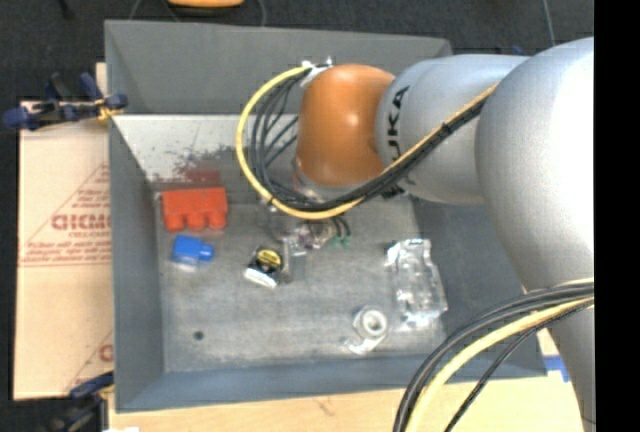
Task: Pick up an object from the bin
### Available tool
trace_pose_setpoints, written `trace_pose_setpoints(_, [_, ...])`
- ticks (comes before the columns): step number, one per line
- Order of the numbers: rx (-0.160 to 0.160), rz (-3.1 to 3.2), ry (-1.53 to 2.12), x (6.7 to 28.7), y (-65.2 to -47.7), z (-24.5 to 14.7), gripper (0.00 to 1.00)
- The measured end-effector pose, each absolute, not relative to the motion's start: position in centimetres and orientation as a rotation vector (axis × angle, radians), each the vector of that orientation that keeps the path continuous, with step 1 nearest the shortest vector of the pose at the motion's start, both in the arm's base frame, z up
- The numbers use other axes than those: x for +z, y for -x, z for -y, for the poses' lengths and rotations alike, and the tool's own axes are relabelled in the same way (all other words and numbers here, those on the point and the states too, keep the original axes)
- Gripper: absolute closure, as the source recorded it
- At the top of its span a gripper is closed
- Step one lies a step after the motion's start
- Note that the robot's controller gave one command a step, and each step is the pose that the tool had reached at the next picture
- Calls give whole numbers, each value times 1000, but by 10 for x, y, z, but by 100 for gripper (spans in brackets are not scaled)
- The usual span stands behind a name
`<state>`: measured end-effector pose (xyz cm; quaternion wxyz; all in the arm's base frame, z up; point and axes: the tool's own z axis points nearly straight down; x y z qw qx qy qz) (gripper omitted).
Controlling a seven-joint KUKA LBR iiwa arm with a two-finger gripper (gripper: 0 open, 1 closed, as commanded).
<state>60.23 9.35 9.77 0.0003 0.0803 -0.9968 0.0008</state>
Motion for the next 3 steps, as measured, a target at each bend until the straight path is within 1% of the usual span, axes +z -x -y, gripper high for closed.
trace_pose_setpoints(1, [1, 3106, -480, 70, -589, -97, 0])
trace_pose_setpoints(2, [-1, 3110, -475, 71, -590, -97, 100])
trace_pose_setpoints(3, [1, 3049, -770, 71, -585, -74, 100])
